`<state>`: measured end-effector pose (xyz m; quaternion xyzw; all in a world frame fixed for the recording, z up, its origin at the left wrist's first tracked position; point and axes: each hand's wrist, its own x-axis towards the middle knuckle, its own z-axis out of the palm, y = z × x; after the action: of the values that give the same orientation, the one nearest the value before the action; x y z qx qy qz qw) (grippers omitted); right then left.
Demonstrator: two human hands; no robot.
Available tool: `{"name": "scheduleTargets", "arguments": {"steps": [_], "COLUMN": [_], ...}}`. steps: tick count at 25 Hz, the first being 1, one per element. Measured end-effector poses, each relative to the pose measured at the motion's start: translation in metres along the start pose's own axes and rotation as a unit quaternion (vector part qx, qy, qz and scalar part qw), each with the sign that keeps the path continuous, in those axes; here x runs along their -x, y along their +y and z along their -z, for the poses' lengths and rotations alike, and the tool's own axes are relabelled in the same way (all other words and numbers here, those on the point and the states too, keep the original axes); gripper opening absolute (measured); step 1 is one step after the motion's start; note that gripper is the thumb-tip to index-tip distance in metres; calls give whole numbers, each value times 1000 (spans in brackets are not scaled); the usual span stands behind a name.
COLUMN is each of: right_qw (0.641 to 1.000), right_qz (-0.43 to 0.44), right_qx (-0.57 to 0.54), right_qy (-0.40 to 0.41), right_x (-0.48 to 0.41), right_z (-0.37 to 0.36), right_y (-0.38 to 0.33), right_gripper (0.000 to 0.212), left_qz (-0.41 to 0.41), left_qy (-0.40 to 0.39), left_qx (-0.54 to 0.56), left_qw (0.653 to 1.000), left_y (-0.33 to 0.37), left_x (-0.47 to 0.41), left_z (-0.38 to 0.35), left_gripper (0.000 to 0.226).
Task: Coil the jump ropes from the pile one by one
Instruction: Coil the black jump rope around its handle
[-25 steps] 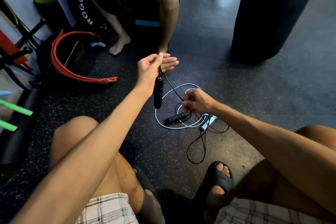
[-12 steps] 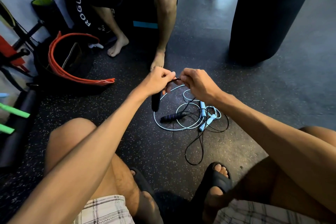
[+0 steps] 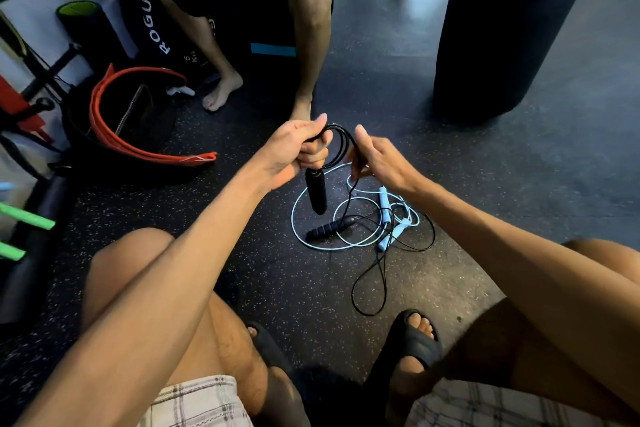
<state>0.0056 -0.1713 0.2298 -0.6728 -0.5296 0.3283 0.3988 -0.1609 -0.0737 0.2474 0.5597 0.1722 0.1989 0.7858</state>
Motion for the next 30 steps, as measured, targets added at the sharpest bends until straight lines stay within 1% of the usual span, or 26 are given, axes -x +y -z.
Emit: {"name": "scheduleTargets", "arguments": {"steps": [2,3,5,7,9,11,13,15,18,22,24,26,28,30], "right_qw": [996,992,983,973,959,949,946,951,962,972,974,976,976,974], "right_qz": [-60,-82,-115,-140,-150,-143,-143,-144,-86,21,57,89,124,150], "right_qx": [-2,8,19,43,86,124,121,83,60,124,147,153,160,166], "right_qy": [-71,-99,-141,-181,-225,-253,-263,-262,-251,-200,-165,-127,-79,-20], "right_x": [3,4,4,7,12,14,14,15,16,12,10,10,9,7], "right_z": [-4,-7,-15,-19,-21,-23,-25,-28,-30,-27,-22,-17,-11,-4], "right_y": [14,20,34,48,61,66,64,56,41,19,7,-5,-15,-21], "right_gripper": [78,81,80,66,41,27,24,16,14,16,17,17,19,20], "left_qz": [-8,-11,-22,-45,-76,-106,-126,-146,-160,-143,-131,-111,-72,-22], "left_qy": [2,7,24,50,86,138,194,241,288,306,291,258,214,152], "left_qx": [43,65,122,184,220,226,184,100,-26,-181,-228,-253,-261,-242], "left_qw": [999,998,992,981,969,958,955,954,944,923,920,926,938,958], "left_y": [1,2,3,7,11,13,10,4,-4,-12,-14,-15,-15,-15], "left_x": [0,0,0,0,0,-1,-3,-6,-10,-12,-10,-8,-7,-4], "left_z": [3,4,6,9,11,14,16,20,25,29,29,24,17,9], "left_gripper": [36,35,33,32,31,31,33,32,31,33,34,34,33,32]}}
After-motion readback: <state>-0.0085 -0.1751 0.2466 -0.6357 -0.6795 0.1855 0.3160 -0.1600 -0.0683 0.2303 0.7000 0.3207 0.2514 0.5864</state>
